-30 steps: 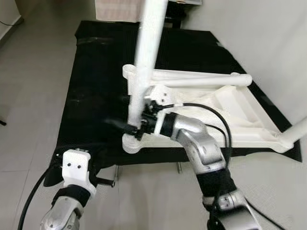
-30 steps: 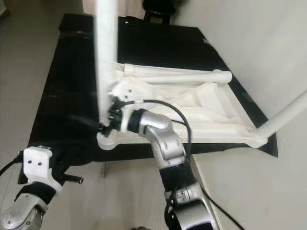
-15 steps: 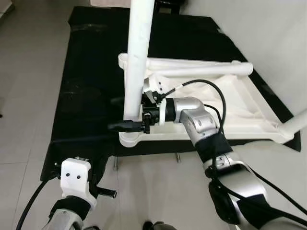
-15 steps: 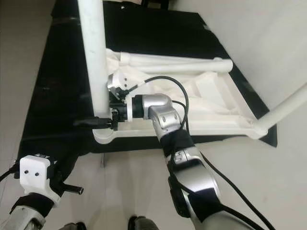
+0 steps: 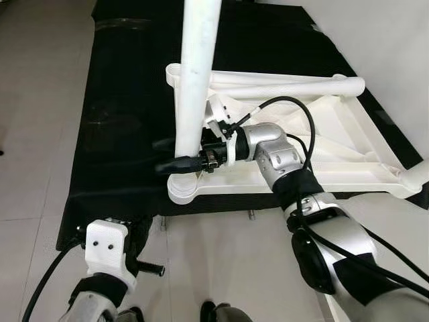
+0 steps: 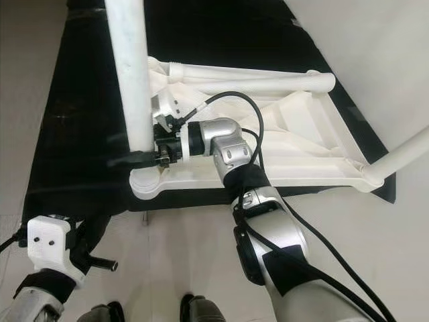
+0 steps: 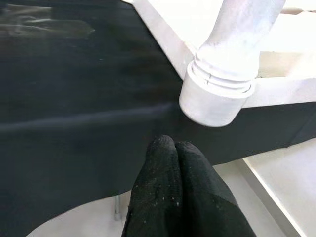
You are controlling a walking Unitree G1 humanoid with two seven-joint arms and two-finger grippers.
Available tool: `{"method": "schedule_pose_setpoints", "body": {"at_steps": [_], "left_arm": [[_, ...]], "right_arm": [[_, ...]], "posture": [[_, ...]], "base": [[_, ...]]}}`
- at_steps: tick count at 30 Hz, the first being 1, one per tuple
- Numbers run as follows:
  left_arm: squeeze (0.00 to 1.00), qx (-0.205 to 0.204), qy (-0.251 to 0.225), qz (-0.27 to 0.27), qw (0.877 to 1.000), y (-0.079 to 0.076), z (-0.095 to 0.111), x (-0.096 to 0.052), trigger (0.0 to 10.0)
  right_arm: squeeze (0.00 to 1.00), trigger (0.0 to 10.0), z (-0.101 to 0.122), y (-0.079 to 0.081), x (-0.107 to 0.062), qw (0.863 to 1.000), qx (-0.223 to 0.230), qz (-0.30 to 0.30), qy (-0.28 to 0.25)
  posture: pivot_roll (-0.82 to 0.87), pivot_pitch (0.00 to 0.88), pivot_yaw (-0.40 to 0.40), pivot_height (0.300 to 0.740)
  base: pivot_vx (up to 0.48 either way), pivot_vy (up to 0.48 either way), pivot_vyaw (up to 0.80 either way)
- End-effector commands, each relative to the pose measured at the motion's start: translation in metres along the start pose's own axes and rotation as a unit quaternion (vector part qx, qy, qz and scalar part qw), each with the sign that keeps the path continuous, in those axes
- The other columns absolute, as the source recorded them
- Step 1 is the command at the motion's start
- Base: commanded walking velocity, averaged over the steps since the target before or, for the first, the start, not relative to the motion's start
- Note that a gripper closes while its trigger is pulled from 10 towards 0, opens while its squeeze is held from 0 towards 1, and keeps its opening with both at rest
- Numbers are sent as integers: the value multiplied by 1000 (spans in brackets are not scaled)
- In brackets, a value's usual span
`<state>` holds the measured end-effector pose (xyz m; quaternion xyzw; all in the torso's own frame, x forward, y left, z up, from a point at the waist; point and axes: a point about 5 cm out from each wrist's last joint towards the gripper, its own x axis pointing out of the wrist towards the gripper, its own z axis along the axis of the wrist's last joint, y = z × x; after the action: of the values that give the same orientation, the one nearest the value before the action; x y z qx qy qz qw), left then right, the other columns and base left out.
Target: Building children table
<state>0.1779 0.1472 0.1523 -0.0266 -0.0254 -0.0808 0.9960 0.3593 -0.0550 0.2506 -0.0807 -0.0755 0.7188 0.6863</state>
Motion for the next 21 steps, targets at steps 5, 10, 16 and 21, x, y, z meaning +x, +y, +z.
{"method": "schedule_pose_setpoints", "body": {"at_steps": [5,10,16,21], "left_arm": [[0,1,13,4,1000,3,-7,1,10000],[0,1,11,0,1000,9,-10,9,10000],[0,6,10,-5,1000,16,-15,20,10000],[0,9,7,7,1000,19,-15,21,10000]], "right_arm": [[0,0,-8,6,-24,990,14,-132,-41],[0,0,-74,60,5,914,118,-384,52],[0,0,-87,73,21,862,110,-488,83],[0,0,-82,67,31,855,114,-500,74]], "posture": [[-50,208,-173,740],[-108,177,-143,740],[-103,119,-133,740],[-104,107,-127,740]], "base": [[0,0,0],[0,0,0],[0,0,0],[0,0,0]]}}
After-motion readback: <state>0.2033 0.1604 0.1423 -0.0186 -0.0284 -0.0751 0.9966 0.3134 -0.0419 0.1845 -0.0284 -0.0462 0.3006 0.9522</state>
